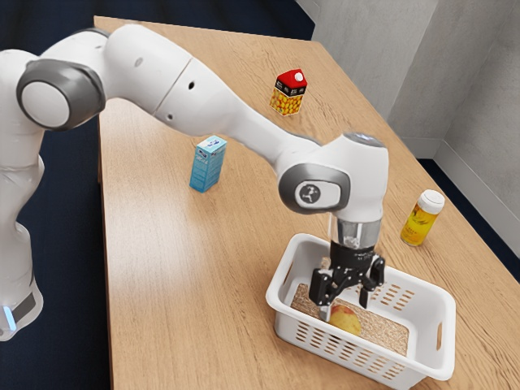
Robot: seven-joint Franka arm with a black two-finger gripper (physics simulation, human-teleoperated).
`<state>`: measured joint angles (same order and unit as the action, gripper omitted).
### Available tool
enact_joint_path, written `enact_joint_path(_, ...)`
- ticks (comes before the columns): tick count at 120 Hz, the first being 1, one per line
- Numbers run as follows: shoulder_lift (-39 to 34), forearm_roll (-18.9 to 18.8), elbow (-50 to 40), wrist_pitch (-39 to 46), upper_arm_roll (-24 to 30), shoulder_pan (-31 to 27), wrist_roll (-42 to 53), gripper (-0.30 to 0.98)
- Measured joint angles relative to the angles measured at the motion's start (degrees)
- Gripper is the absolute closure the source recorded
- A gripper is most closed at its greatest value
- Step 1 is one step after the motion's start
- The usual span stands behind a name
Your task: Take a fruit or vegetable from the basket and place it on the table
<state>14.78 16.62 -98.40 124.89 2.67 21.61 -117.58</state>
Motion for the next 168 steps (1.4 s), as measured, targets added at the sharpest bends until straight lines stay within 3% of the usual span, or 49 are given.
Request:
enact_joint_path(85, 3.4, 0.2, 0.1, 1.3, 1.3, -1.9, 0.1, 0.00)
enact_joint_path(156, 6.0, 3.1, 0.5, 2.3, 2.7, -4.4, 1.7, 0.01)
enact_joint_path(168, 6.4, 3.6, 0.5, 3.0, 2.9, -4.5, 1.9, 0.10)
